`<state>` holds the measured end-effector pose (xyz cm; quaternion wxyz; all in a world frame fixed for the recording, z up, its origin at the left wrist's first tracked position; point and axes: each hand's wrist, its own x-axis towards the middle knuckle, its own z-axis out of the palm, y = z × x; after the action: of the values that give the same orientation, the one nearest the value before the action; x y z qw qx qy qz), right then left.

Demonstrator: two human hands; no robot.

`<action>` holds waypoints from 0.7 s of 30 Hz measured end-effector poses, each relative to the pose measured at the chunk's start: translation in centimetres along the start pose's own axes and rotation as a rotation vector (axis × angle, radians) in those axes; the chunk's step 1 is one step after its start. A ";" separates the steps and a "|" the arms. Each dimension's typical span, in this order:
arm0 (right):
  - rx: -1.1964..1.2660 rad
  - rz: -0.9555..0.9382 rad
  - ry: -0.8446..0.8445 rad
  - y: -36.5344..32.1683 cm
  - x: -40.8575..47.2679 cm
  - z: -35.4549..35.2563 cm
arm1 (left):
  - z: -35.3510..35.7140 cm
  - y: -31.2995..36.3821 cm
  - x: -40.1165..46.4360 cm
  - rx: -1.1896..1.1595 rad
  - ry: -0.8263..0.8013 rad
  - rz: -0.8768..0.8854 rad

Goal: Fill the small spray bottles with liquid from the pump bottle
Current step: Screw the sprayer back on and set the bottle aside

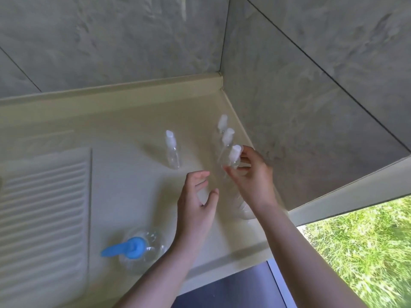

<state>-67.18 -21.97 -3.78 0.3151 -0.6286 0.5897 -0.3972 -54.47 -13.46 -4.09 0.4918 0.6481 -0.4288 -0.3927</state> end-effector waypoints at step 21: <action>-0.075 -0.154 0.110 -2.7 -0.5 -2.4 | -1.8 3.9 -0.4 -0.126 -0.027 0.029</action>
<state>-67.90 -21.04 -0.34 0.2270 -0.6606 0.5705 -0.4319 -53.59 -13.15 0.12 0.5313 0.6044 -0.4192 -0.4204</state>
